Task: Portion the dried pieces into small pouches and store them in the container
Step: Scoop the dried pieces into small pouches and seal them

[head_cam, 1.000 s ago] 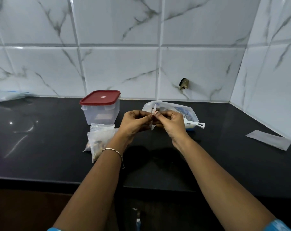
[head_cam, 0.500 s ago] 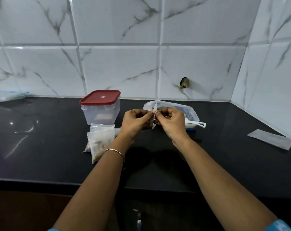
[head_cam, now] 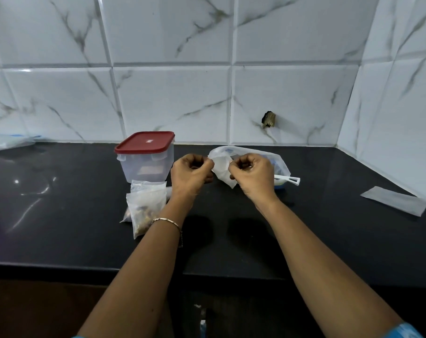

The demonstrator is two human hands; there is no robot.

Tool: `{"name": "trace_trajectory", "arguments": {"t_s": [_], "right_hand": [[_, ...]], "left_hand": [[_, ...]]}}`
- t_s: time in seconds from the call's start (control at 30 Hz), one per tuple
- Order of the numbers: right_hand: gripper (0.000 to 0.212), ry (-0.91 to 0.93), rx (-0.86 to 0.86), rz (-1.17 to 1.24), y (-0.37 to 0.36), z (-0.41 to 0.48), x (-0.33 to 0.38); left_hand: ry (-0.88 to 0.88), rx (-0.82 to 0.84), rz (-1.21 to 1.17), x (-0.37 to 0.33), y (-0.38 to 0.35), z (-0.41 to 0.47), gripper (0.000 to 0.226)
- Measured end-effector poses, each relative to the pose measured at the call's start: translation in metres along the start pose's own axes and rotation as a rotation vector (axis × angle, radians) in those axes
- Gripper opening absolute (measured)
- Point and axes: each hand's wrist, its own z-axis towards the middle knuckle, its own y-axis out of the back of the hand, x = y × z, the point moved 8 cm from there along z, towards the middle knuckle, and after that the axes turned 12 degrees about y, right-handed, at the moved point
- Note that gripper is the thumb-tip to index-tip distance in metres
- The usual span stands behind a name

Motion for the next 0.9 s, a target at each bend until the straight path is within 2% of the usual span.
{"name": "trace_trajectory", "arguments": {"t_s": [0.07, 0.2, 0.33, 0.47, 0.57, 0.63, 0.73, 0.8, 0.9], "right_hand": [[0.005, -0.001, 0.008, 0.006, -0.002, 0.000, 0.000], [0.017, -0.008, 0.034, -0.005, -0.003, 0.000, 0.000], [0.026, -0.005, 0.037, -0.015, -0.002, 0.000, 0.000], [0.010, -0.108, 0.072, 0.190, -0.010, -0.003, -0.003], [0.031, -0.139, 0.116, 0.241, -0.016, -0.005, -0.003], [0.031, -0.116, 0.130, 0.223, -0.018, -0.006, -0.003], [0.010, -0.139, 0.083, 0.236, -0.015, -0.003, -0.009], [0.015, -0.119, 0.046, 0.187, -0.009, -0.001, -0.010], [0.023, -0.008, 0.013, -0.013, -0.001, 0.002, -0.002]], "left_hand": [[-0.009, 0.020, 0.033, -0.001, -0.003, -0.002, 0.011], [-0.035, 0.151, 0.068, -0.002, -0.013, -0.005, 0.008], [-0.033, 0.185, 0.053, -0.001, -0.014, -0.005, 0.008], [-0.040, 0.189, 0.077, -0.003, -0.015, -0.009, 0.005], [-0.031, 0.222, 0.069, -0.004, -0.017, -0.011, 0.008], [-0.029, 0.227, 0.082, -0.005, -0.017, -0.012, 0.009], [-0.056, 0.152, 0.102, -0.008, -0.013, -0.010, 0.006], [-0.095, 0.049, 0.116, -0.010, -0.007, -0.008, 0.010], [-0.215, -0.060, 0.252, -0.018, -0.002, -0.010, 0.007]]}}
